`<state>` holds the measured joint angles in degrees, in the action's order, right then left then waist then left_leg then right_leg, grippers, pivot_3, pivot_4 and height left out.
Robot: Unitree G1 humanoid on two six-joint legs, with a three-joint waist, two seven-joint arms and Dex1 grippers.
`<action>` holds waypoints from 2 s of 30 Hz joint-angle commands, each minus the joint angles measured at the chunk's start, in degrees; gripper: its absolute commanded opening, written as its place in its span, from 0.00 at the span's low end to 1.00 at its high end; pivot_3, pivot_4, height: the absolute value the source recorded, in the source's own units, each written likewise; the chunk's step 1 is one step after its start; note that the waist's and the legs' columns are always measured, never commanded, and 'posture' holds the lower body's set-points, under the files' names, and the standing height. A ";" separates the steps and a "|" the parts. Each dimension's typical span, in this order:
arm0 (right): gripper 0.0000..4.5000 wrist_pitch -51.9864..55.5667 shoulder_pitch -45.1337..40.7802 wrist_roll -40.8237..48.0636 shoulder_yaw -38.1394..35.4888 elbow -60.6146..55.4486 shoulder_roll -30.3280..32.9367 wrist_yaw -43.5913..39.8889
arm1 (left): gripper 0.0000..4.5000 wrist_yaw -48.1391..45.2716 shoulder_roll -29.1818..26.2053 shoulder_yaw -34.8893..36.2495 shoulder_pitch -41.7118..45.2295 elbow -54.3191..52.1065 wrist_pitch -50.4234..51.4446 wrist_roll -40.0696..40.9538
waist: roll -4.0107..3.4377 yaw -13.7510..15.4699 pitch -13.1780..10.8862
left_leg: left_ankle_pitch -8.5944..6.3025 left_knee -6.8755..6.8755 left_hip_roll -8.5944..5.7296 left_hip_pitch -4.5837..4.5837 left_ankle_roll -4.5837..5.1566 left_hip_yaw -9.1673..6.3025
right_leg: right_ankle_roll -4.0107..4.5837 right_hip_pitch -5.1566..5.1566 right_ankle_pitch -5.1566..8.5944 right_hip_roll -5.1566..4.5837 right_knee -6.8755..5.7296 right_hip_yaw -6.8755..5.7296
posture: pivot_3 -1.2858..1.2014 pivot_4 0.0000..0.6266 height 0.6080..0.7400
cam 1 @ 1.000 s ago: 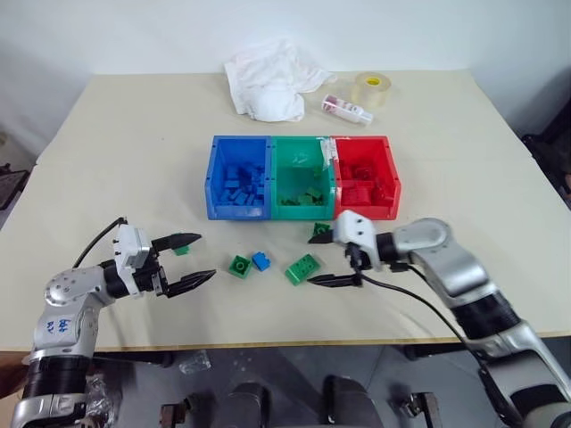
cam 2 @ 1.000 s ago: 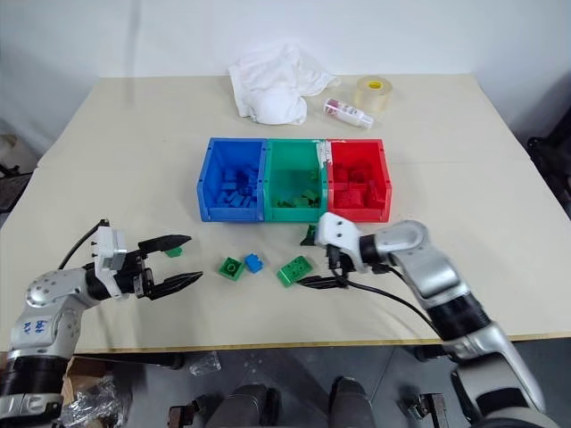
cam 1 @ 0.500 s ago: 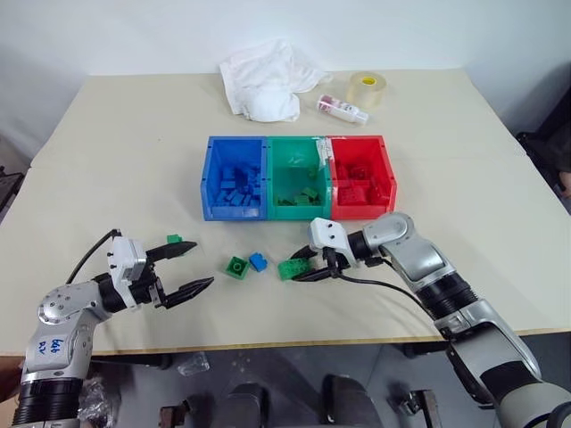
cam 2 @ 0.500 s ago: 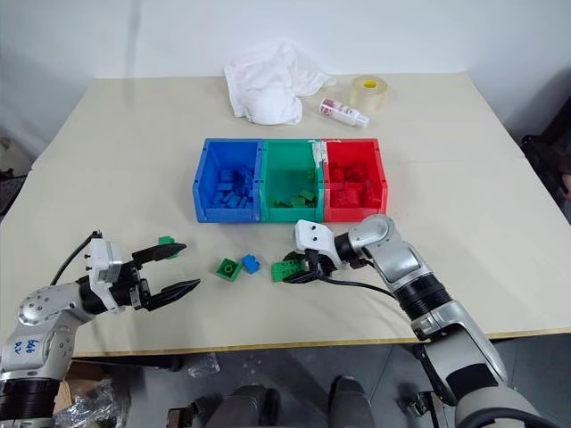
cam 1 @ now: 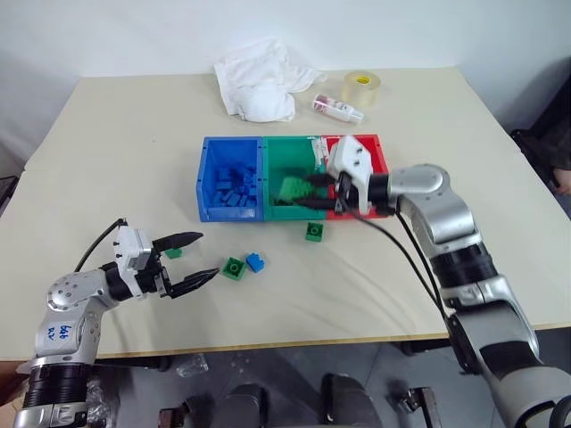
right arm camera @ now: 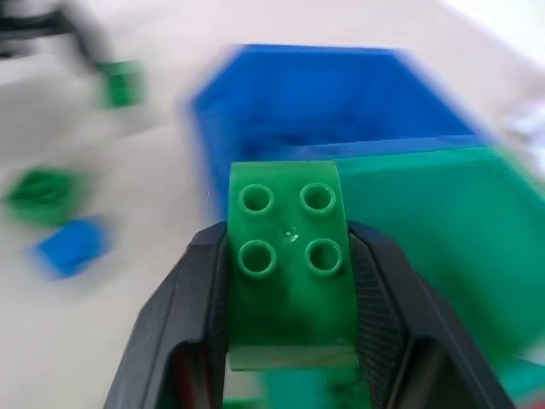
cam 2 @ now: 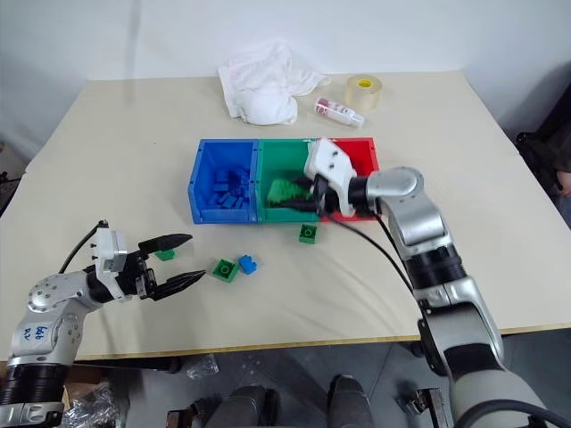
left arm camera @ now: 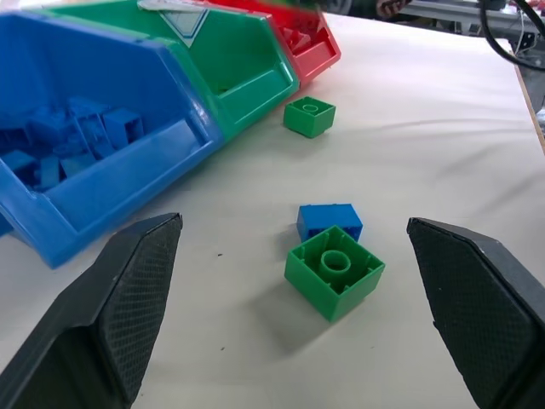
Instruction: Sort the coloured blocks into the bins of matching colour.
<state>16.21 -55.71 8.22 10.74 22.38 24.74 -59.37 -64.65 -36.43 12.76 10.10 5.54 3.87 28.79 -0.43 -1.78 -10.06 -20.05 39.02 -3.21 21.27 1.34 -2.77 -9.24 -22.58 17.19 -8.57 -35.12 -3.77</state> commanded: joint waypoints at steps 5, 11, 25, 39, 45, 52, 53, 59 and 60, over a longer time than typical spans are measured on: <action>0.70 -8.06 -5.45 -2.94 -1.72 12.14 -3.59 5.33 | 1.00 -0.68 0.07 0.00 1.61 1.11 -1.70 -0.07 | -0.01 -0.32 0.00 | 0.00 -0.05 -0.01 0.01 0.00 0.01 | 0.00 -0.06 0.00 0.00 -0.03 0.01 | 0.52 0.24 1.00; 0.99 -6.64 -2.38 -0.77 -2.37 5.38 -1.24 1.37 | 1.00 -0.80 0.31 -0.27 1.75 1.38 -2.02 -0.04 | -0.01 -0.34 -0.01 | 0.00 -0.02 -0.01 0.01 0.00 0.00 | 0.00 -0.10 0.00 -0.01 -0.18 0.01 | 0.52 0.24 1.00; 0.99 10.90 37.95 14.83 -17.38 -37.04 23.67 -9.67 | 1.00 -3.11 -0.16 -1.36 4.82 6.16 -3.32 -0.91 | 0.00 1.77 -0.01 | -0.01 0.05 0.03 0.04 0.01 0.05 | 0.00 0.04 0.00 0.01 0.10 0.01 | 0.52 0.24 1.00; 0.99 18.08 46.24 16.72 -19.04 -42.31 20.84 2.22 | 1.00 -6.09 -0.39 -2.25 8.93 9.30 -3.62 -1.71 | 0.02 1.76 -0.02 | -0.01 0.09 0.06 -0.03 0.03 0.19 | -0.01 0.10 -0.01 0.01 0.13 0.10 | 0.52 0.24 1.00; 0.99 16.13 38.78 11.80 -10.05 -34.76 11.20 9.56 | 1.00 -6.23 -0.48 -1.77 6.57 5.63 -2.83 -0.85 | 0.01 1.68 -0.02 | -0.01 0.08 0.02 0.00 0.03 0.16 | -0.01 0.07 -0.01 -0.01 0.12 0.11 | 0.52 0.24 1.00; 0.99 9.32 31.00 6.00 -4.15 -20.93 1.28 14.49 | 1.00 -3.79 -1.06 0.64 1.64 0.23 -1.42 0.05 | 0.01 1.44 -0.02 | -0.01 0.08 0.02 0.00 0.03 0.14 | 0.00 0.03 -0.01 0.00 0.05 0.11 | 0.52 0.24 1.00; 0.99 8.49 30.11 5.49 -3.66 -19.30 0.33 14.70 | 1.00 -3.50 -1.20 1.00 0.99 -0.38 -1.28 0.18 | 0.01 1.47 -0.02 | -0.01 0.08 0.02 -0.01 0.03 0.13 | 0.00 0.02 -0.01 0.00 0.03 0.11 | 0.52 0.24 1.00; 0.99 2.55 25.11 2.67 -2.41 -9.80 -4.78 15.99 | 1.00 -1.84 -1.69 2.87 -2.32 -3.78 -0.22 0.75 | 0.01 0.98 -0.02 | -0.01 0.08 0.03 -0.05 0.02 0.11 | 0.00 0.05 -0.01 0.01 0.01 0.10 | 0.52 0.24 1.00; 0.99 1.99 24.83 2.79 -2.59 -9.19 -5.35 15.87 | 1.00 -1.65 -1.73 3.05 -2.69 -4.17 -0.11 0.83 | 0.01 0.80 -0.02 | -0.01 0.07 0.03 -0.06 0.02 0.10 | 0.00 0.05 -0.01 0.02 0.00 0.10 | 0.52 0.24 1.00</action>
<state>19.39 -30.79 11.34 8.07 12.03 19.92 -43.79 -66.71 -37.19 14.05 7.81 3.55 3.74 28.05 -0.42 -0.99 -10.08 -20.05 39.09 -3.18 21.21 1.37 -2.67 -9.23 -22.53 17.19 -8.55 -35.12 -3.67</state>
